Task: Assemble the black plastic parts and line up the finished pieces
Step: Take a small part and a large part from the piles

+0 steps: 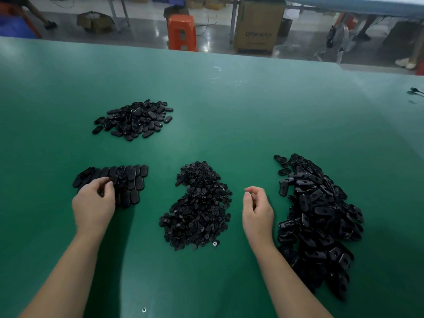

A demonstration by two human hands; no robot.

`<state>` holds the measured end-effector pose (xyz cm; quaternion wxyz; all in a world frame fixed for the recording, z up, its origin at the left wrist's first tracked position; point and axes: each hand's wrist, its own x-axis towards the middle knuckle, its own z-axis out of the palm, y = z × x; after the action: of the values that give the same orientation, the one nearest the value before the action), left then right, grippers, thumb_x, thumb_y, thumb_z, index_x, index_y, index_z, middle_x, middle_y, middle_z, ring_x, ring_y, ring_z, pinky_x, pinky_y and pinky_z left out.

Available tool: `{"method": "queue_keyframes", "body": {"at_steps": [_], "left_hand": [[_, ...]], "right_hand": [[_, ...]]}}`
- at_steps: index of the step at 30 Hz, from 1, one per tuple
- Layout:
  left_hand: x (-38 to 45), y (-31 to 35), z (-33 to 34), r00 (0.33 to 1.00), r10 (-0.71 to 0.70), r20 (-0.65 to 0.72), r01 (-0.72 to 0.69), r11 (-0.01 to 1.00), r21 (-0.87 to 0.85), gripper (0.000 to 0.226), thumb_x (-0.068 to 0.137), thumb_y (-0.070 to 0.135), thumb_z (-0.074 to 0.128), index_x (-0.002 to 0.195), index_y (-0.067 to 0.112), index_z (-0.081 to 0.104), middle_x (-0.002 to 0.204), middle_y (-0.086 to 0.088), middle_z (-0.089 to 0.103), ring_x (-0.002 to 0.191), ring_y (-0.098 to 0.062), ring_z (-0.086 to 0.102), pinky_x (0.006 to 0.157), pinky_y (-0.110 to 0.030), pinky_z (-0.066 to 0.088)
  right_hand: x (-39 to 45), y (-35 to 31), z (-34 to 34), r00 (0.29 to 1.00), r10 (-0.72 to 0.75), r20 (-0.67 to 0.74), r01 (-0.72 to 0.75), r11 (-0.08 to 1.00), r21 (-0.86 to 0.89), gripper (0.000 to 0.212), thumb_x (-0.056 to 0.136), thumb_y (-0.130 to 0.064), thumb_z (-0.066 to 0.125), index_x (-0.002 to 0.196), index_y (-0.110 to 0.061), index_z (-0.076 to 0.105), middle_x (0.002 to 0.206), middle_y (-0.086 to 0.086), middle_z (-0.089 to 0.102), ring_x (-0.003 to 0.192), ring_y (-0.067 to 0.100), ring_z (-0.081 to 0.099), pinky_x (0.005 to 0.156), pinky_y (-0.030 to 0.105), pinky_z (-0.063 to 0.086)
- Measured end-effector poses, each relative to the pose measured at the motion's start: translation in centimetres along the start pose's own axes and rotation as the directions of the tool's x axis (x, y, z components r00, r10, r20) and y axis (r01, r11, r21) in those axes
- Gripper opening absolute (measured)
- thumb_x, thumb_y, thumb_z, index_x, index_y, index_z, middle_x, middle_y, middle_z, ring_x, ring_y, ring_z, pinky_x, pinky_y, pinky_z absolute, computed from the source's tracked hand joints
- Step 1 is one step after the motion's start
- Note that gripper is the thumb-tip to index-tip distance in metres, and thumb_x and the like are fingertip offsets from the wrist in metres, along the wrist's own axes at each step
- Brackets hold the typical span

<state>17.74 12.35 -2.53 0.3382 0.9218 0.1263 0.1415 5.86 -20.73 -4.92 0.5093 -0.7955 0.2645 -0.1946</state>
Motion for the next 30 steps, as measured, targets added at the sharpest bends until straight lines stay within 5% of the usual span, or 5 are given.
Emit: {"method": "queue_keyframes", "body": {"at_steps": [5, 12, 22, 26, 30], "left_hand": [[-1.7, 1.7, 1.1, 0.987, 0.161, -0.008, -0.161, 0.987, -0.015, 0.026, 0.097, 0.012, 0.058, 0.119, 0.008, 0.07, 0.104, -0.009, 0.068, 0.091, -0.024, 0.062, 0.081, -0.036, 0.048], [-5.4, 5.2, 5.4, 0.872, 0.42, 0.251, -0.409, 0.907, -0.097, 0.022, 0.097, 0.015, 0.061, 0.116, 0.017, 0.072, 0.098, 0.009, 0.067, 0.06, 0.001, 0.052, 0.056, -0.02, 0.041], [-5.0, 4.5, 6.7, 0.859, 0.437, 0.265, -0.446, 0.895, -0.03, 0.017, 0.097, 0.029, 0.061, 0.108, 0.027, 0.073, 0.083, 0.013, 0.059, 0.057, 0.0, 0.052, 0.049, -0.023, 0.043], [-5.0, 4.4, 6.9, 0.867, 0.427, 0.256, -0.435, 0.9, -0.028, 0.017, 0.097, 0.028, 0.061, 0.108, 0.025, 0.073, 0.082, 0.013, 0.057, 0.057, -0.001, 0.052, 0.049, -0.023, 0.039], [-5.0, 4.3, 6.9, 0.87, 0.422, 0.257, -0.427, 0.904, -0.039, 0.018, 0.096, 0.028, 0.06, 0.109, 0.025, 0.073, 0.086, 0.014, 0.059, 0.059, 0.002, 0.053, 0.051, -0.022, 0.038]], "right_hand": [[-0.1, -0.1, 0.0, 1.0, -0.005, 0.003, 0.006, 0.999, -0.039, 0.013, 0.102, -0.028, 0.05, 0.096, -0.038, 0.054, 0.079, -0.009, 0.061, 0.064, 0.009, 0.053, 0.059, 0.027, 0.042], [-0.2, -0.7, 0.0, 1.0, -0.002, 0.02, 0.004, 0.995, -0.104, 0.02, 0.105, -0.023, 0.049, 0.092, -0.038, 0.053, 0.078, -0.009, 0.063, 0.054, 0.004, 0.047, 0.052, 0.021, 0.037], [3.4, -2.6, -4.3, 0.905, 0.099, 0.413, 0.044, 0.945, -0.323, 0.014, 0.103, -0.026, 0.055, 0.113, -0.028, 0.064, 0.098, -0.01, 0.063, 0.08, 0.006, 0.061, 0.078, 0.031, 0.057], [6.6, -2.9, -7.4, 0.963, -0.028, 0.269, 0.245, 0.513, -0.823, 0.029, 0.104, -0.037, 0.049, 0.124, -0.02, 0.059, 0.118, 0.003, 0.059, 0.102, 0.021, 0.061, 0.079, 0.034, 0.048], [8.5, -2.0, -8.8, 0.946, 0.102, 0.309, 0.278, 0.237, -0.931, 0.039, 0.105, -0.041, 0.046, 0.133, -0.015, 0.049, 0.128, 0.011, 0.055, 0.12, 0.029, 0.051, 0.09, 0.038, 0.047]]}}
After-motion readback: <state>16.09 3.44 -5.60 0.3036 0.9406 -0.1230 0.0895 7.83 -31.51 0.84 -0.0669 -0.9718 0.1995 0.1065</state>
